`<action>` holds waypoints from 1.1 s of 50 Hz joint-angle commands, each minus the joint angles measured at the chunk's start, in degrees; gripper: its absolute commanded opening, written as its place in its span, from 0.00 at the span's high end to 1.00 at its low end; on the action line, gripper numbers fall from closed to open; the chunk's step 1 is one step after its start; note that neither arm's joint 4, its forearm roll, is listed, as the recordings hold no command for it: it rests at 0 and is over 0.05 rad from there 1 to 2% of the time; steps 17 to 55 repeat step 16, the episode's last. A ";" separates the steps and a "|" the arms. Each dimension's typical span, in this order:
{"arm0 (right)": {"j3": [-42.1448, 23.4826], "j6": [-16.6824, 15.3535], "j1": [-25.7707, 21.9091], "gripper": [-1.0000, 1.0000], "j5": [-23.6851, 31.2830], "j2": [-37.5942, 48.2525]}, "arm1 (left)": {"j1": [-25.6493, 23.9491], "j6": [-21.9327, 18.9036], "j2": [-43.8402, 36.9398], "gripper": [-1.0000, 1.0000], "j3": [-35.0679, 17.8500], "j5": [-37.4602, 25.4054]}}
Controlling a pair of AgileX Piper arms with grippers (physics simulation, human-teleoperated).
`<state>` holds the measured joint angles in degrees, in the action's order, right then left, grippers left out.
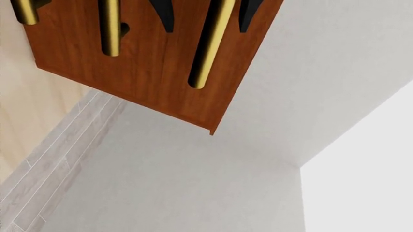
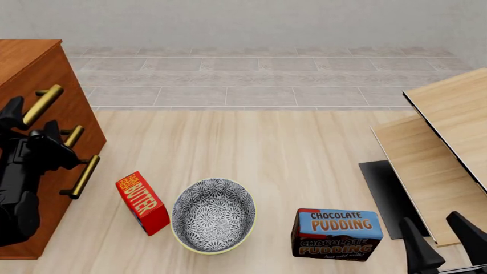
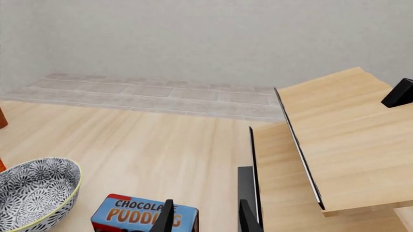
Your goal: Close the top drawer of the cabinet.
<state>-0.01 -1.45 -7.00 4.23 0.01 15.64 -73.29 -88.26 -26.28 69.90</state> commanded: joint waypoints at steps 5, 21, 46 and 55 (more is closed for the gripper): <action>0.00 0.06 0.01 0.00 -0.04 0.00 | 10.59 0.08 -3.81 0.00 0.02 -0.01; 0.00 0.30 -0.22 0.00 -0.14 0.00 | 11.30 -0.76 -3.59 0.00 0.16 -0.01; 0.00 0.30 -0.22 0.00 -0.14 0.00 | 11.30 -0.76 -3.59 0.00 0.16 -0.01; 0.00 0.30 -0.22 0.00 -0.14 0.00 | 11.30 -0.76 -3.59 0.00 0.16 -0.01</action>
